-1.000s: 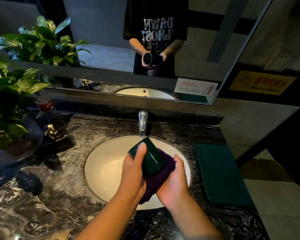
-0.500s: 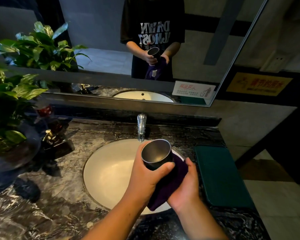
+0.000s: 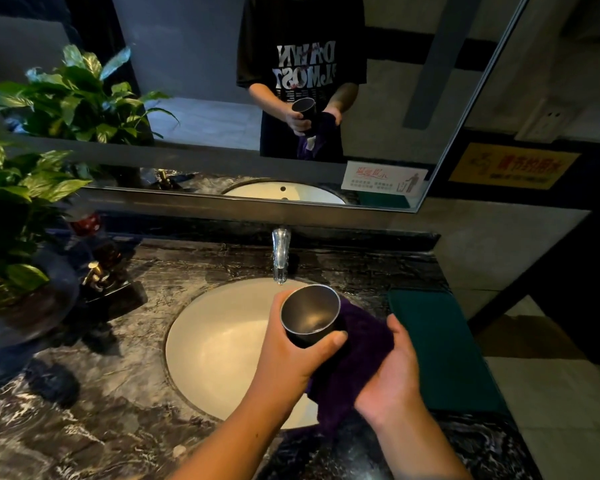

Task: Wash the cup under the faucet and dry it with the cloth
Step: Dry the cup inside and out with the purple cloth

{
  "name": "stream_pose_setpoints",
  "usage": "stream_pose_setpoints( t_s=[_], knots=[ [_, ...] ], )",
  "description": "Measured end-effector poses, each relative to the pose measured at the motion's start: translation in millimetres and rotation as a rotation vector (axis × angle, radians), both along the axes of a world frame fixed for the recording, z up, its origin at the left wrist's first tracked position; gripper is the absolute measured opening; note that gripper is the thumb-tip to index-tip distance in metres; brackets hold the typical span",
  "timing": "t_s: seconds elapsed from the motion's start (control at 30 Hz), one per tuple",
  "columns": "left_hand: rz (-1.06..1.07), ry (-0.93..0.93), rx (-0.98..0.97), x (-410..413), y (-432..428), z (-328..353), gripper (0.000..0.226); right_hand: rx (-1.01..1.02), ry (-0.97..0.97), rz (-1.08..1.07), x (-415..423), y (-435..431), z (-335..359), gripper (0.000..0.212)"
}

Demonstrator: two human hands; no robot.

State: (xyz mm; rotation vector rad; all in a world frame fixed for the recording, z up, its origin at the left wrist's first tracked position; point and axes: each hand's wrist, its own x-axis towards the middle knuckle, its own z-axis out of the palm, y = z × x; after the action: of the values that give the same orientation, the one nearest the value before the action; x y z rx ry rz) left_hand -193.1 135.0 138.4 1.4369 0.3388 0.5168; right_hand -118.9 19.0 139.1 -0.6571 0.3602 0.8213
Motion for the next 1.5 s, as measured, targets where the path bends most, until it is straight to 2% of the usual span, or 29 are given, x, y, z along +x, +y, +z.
stream_pose_setpoints(
  t_s=[0.17, 0.27, 0.4, 0.47, 0.6, 0.77, 0.93, 1.13, 1.27, 1.33, 1.43, 1.5],
  knots=[
    [-0.050, -0.006, 0.016, 6.9, -7.2, 3.3, 0.072, 0.039, -0.031, -0.045, -8.5, 3.7, -6.8, 0.077],
    [-0.021, -0.014, 0.058, 9.6, -4.3, 6.8, 0.066, 0.066, -0.055, 0.010, -14.0, 5.0, -2.5, 0.082],
    [0.046, -0.018, 0.098, 9.7, 1.8, 5.2, 0.064, 0.047, -0.105, 0.104, -20.0, 1.6, -4.7, 0.079],
    [0.057, -0.014, 0.115, 9.3, 7.3, 3.9, 0.069, 0.044, -0.105, 0.117, -19.5, -2.8, -3.7, 0.067],
    [0.009, -0.025, 0.085, 5.1, 11.7, 8.6, 0.069, 0.061, -0.114, 0.017, -7.5, -10.1, 5.7, 0.055],
    [-0.063, -0.028, 0.051, 8.5, -9.7, 6.5, 0.072, 0.020, -0.073, -0.079, -2.5, -2.3, 7.8, 0.051],
    [-0.029, -0.016, 0.089, 12.1, -5.7, -1.1, 0.069, -0.024, 0.011, -0.014, -20.0, -2.8, 0.1, 0.059],
    [0.024, -0.007, 0.189, 11.8, 9.5, -6.1, 0.075, -0.038, 0.010, -0.002, -21.7, -9.0, -4.6, 0.050],
    [-0.010, 0.083, 0.253, 7.4, 27.9, -8.8, 0.081, -0.017, 0.065, -0.038, -12.5, -24.3, -3.5, 0.055],
    [-0.051, 0.140, 0.262, 6.0, 33.8, -10.7, 0.077, -0.014, 0.010, -0.058, -7.4, -28.7, 0.8, 0.059],
    [-0.074, 0.190, 0.248, 5.9, 38.0, -11.8, 0.071, -0.015, -0.057, -0.103, -3.8, -29.9, 10.1, 0.081],
    [-0.099, 0.215, 0.226, 5.7, 39.7, -10.9, 0.071, -0.010, -0.104, -0.098, -2.0, -29.6, 16.8, 0.083]
  ],
)
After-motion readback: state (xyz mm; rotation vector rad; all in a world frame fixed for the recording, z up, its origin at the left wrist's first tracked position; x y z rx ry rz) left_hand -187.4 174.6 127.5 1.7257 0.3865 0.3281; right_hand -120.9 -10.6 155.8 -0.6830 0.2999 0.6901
